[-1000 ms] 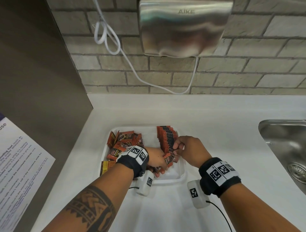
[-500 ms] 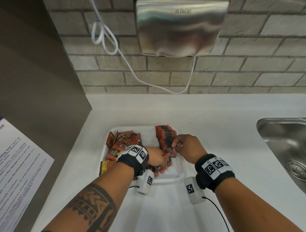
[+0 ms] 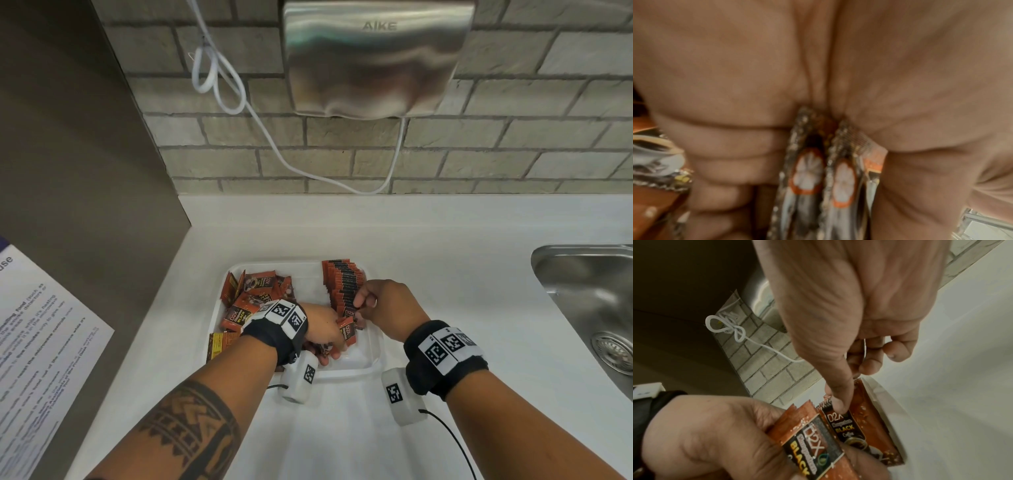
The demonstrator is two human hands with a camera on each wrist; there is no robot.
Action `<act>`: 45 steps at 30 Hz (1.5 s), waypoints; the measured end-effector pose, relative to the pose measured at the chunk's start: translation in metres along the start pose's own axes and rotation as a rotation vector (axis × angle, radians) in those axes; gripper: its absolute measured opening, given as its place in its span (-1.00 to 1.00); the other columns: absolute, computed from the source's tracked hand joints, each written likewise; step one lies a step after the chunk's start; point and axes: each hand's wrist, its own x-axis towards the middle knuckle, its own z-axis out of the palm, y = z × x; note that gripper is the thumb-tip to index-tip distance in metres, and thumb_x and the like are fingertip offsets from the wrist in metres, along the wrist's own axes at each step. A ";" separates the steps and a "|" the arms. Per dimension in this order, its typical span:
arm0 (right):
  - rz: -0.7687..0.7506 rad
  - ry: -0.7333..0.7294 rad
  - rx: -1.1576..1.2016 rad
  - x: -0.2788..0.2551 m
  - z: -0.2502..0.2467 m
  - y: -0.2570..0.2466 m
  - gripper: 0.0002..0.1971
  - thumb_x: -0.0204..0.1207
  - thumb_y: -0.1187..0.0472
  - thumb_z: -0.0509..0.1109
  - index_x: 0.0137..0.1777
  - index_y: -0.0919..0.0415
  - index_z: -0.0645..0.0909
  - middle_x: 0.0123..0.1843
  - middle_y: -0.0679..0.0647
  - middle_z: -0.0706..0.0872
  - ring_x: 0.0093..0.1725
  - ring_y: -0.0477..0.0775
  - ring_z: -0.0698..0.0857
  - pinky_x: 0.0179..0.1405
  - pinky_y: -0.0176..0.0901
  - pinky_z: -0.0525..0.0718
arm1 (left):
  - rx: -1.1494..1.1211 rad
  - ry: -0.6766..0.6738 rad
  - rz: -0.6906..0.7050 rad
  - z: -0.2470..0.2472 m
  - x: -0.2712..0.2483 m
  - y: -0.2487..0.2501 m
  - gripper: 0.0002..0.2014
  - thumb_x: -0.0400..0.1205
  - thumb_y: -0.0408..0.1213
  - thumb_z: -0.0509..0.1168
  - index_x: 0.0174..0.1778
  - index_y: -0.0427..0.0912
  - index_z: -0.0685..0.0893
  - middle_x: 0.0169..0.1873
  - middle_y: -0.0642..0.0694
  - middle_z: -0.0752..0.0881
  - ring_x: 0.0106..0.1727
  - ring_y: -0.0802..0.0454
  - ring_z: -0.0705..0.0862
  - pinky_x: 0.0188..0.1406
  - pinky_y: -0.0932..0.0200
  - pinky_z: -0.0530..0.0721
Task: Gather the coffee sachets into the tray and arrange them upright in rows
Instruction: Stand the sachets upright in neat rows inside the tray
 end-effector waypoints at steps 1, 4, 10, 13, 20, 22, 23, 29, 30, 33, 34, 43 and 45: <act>-0.003 -0.001 -0.002 0.000 0.000 0.000 -0.77 0.42 0.40 0.52 -0.19 0.02 0.69 -0.27 -0.10 0.64 -0.32 -0.21 0.56 -0.40 -0.49 0.42 | -0.002 -0.003 0.002 0.000 0.000 0.000 -0.87 0.63 -0.42 0.39 0.07 -0.23 0.67 -0.33 -0.08 0.74 -0.38 0.02 0.71 -0.60 0.31 0.62; -0.007 0.003 -0.004 0.000 -0.001 0.000 -0.77 0.42 0.41 0.51 -0.20 0.01 0.69 -0.26 -0.10 0.64 -0.32 -0.21 0.57 -0.40 -0.50 0.44 | -0.009 0.000 0.006 0.000 0.000 0.000 -0.86 0.63 -0.43 0.39 0.09 -0.25 0.67 -0.35 -0.07 0.74 -0.39 0.02 0.71 -0.61 0.31 0.62; -0.007 0.032 0.013 0.001 0.000 0.000 -0.76 0.47 0.42 0.47 -0.23 0.02 0.68 -0.32 -0.14 0.64 -0.33 -0.22 0.58 -0.40 -0.52 0.46 | -0.003 0.010 0.002 0.001 -0.004 0.001 -0.94 0.63 -0.43 0.39 -0.07 -0.21 0.66 -0.48 -0.02 0.74 -0.43 0.06 0.72 -0.62 0.31 0.62; -0.006 0.022 0.006 0.001 0.001 -0.001 -0.74 0.45 0.45 0.46 -0.22 0.02 0.69 -0.33 -0.12 0.64 -0.34 -0.21 0.58 -0.42 -0.51 0.46 | 0.010 0.015 0.007 0.002 -0.006 0.002 -0.94 0.62 -0.45 0.38 -0.07 -0.23 0.65 -0.49 -0.03 0.73 -0.51 0.11 0.70 -0.67 0.34 0.58; -0.020 0.041 0.027 -0.004 -0.002 -0.002 -0.83 0.47 0.39 0.48 -0.17 0.06 0.73 -0.30 -0.14 0.66 -0.32 -0.21 0.59 -0.37 -0.52 0.48 | 0.018 0.010 0.030 0.000 -0.010 0.000 -0.93 0.65 -0.40 0.38 -0.14 -0.20 0.66 -0.54 0.00 0.74 -0.57 0.15 0.68 -0.65 0.34 0.59; -0.049 0.070 0.056 -0.008 -0.005 -0.002 -0.88 0.50 0.28 0.52 -0.19 0.03 0.72 -0.32 -0.14 0.71 -0.32 -0.24 0.62 -0.34 -0.50 0.47 | -0.008 -0.012 0.081 -0.003 -0.011 -0.004 -0.93 0.69 -0.39 0.36 -0.10 -0.19 0.69 -0.38 -0.05 0.75 -0.37 0.07 0.75 -0.54 0.33 0.65; -0.066 0.069 0.074 -0.011 -0.006 -0.002 -0.89 0.52 0.21 0.53 -0.19 0.00 0.70 -0.33 -0.13 0.75 -0.32 -0.26 0.64 -0.31 -0.48 0.47 | -0.037 -0.029 0.121 -0.005 -0.012 -0.006 -0.96 0.70 -0.38 0.36 -0.02 -0.20 0.72 -0.29 -0.09 0.76 -0.24 0.00 0.78 -0.42 0.29 0.71; -0.090 0.017 0.195 -0.023 -0.012 -0.005 -0.95 0.52 0.14 0.57 -0.09 0.00 0.75 -0.21 -0.12 0.80 -0.29 -0.32 0.69 -0.25 -0.55 0.54 | -0.380 -0.013 0.391 -0.017 -0.013 -0.019 -0.79 0.67 -0.39 0.43 0.22 -0.22 0.73 0.09 -0.33 0.82 0.08 -0.11 0.83 0.08 0.10 0.79; -0.091 0.029 0.222 -0.022 -0.012 -0.005 -0.95 0.53 0.16 0.57 -0.11 0.00 0.75 -0.22 -0.11 0.81 -0.28 -0.30 0.70 -0.23 -0.51 0.57 | -0.430 -0.012 0.417 -0.018 -0.013 -0.019 -0.78 0.66 -0.40 0.44 0.22 -0.18 0.74 0.13 -0.33 0.80 0.09 -0.12 0.83 0.05 0.11 0.79; -0.090 0.065 0.286 -0.019 -0.016 -0.008 -0.93 0.54 0.17 0.56 -0.14 -0.02 0.77 -0.19 -0.07 0.83 -0.17 -0.10 0.76 -0.10 -0.30 0.68 | -0.431 0.046 0.413 -0.018 -0.013 -0.019 -0.74 0.64 -0.32 0.48 0.25 -0.22 0.73 0.06 -0.26 0.82 0.03 -0.08 0.84 0.00 0.11 0.81; -0.093 0.082 0.303 -0.018 -0.017 -0.009 -0.92 0.54 0.19 0.55 -0.14 -0.01 0.77 -0.18 -0.04 0.83 -0.14 -0.05 0.77 -0.07 -0.26 0.69 | -0.385 0.079 0.382 -0.019 -0.013 -0.020 -0.72 0.64 -0.27 0.49 0.24 -0.24 0.72 -0.01 -0.22 0.84 -0.02 -0.05 0.84 -0.03 0.10 0.81; -0.076 0.092 0.048 -0.017 -0.012 -0.006 -0.78 0.57 0.35 0.38 -0.20 0.06 0.77 -0.28 -0.16 0.80 -0.36 -0.39 0.65 -0.37 -0.61 0.48 | 0.456 0.217 -0.040 -0.023 -0.024 -0.014 -0.77 0.62 -0.06 0.46 -0.18 -0.16 0.79 -0.36 -0.01 0.79 -0.43 0.07 0.67 -0.29 0.21 0.67; -0.037 0.060 0.023 -0.016 -0.007 -0.005 -0.77 0.56 0.35 0.37 -0.22 0.05 0.76 -0.28 -0.13 0.81 -0.36 -0.31 0.66 -0.42 -0.62 0.46 | 0.450 0.180 -0.016 -0.019 -0.022 -0.010 -0.76 0.62 -0.02 0.44 -0.21 -0.11 0.78 -0.42 0.04 0.75 -0.44 0.10 0.66 -0.25 0.20 0.68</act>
